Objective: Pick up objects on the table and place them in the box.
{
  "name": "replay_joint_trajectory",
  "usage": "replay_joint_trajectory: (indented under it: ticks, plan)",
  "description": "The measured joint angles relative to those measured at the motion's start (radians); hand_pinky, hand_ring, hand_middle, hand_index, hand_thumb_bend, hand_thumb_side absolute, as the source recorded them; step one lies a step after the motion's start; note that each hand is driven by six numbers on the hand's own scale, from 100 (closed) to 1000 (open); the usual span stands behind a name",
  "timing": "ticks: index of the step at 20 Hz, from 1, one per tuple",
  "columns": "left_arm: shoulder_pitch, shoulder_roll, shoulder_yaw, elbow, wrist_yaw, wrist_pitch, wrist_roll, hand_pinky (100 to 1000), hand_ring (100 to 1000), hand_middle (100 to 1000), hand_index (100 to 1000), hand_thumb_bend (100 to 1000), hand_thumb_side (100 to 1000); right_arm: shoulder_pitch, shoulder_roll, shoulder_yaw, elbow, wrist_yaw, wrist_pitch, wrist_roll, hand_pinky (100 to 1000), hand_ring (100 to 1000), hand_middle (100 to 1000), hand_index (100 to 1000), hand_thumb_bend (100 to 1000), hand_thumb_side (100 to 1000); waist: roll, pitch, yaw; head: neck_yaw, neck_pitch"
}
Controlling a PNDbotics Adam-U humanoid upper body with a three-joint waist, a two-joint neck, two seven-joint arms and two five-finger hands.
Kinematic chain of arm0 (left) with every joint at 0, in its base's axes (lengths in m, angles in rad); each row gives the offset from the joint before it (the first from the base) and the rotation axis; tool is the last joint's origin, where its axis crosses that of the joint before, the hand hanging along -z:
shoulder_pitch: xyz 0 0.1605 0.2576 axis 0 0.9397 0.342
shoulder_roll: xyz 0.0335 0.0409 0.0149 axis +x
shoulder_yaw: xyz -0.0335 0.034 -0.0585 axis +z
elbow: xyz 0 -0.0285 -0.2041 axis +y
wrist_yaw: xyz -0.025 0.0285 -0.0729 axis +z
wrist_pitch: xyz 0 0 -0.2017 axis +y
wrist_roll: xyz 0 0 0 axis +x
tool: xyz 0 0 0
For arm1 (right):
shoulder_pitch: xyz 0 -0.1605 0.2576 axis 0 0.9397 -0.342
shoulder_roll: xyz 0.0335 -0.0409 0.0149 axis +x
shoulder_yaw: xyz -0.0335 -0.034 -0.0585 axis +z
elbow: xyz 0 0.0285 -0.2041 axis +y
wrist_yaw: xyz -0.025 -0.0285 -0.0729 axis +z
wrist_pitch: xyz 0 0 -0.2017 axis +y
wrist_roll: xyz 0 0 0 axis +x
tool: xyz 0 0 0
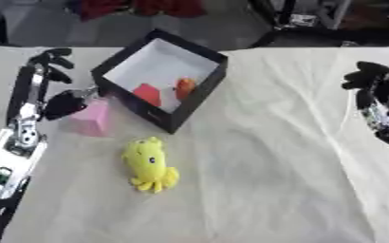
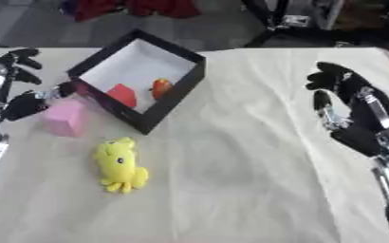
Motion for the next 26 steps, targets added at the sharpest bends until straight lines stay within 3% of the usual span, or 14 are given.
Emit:
replay_joint_trajectory:
  ticks: [5, 9, 11, 16, 20, 26]
  plan:
    - [-0.087, 0.114, -0.118, 0.116, -0.073, -0.032, -0.072, 805, 750, 768, 912, 959, 450, 0.118, 0.021, -0.017, -0.076, 0.014, 0.000, -0.009, 897, 752, 724, 898, 100, 505, 0.007, -0.015, -0.016, 0.003, 0.000]
    - [-0.137, 0.208, -0.218, 0.214, -0.135, -0.086, -0.134, 820, 783, 789, 923, 887, 382, 0.192, 0.033, -0.017, -0.144, 0.015, 0.003, -0.014, 896, 750, 719, 896, 100, 505, 0.007, -0.019, -0.036, 0.016, 0.000]
    - [-0.162, 0.231, -0.268, 0.263, -0.163, -0.117, -0.165, 824, 790, 791, 914, 781, 332, 0.200, 0.039, -0.017, -0.164, 0.015, 0.008, -0.016, 896, 750, 718, 896, 100, 506, 0.007, -0.019, -0.038, 0.019, 0.000]
    - [-0.221, 0.236, -0.375, 0.380, -0.193, -0.194, -0.242, 827, 797, 790, 909, 656, 265, 0.204, 0.048, -0.022, -0.180, 0.015, 0.017, -0.020, 895, 748, 714, 895, 100, 506, 0.007, -0.019, -0.038, 0.021, 0.000]
    - [-0.241, 0.234, -0.394, 0.485, -0.226, -0.255, -0.303, 828, 798, 788, 905, 615, 239, 0.206, 0.049, -0.023, -0.180, 0.015, 0.023, -0.023, 894, 746, 710, 894, 100, 505, 0.007, -0.019, -0.038, 0.021, 0.000]
    - [-0.289, 0.202, -0.362, 0.611, -0.294, -0.347, -0.395, 827, 798, 786, 900, 581, 226, 0.212, 0.056, -0.023, -0.180, 0.015, 0.027, -0.026, 893, 745, 708, 894, 100, 506, 0.012, -0.031, -0.038, 0.020, 0.000]
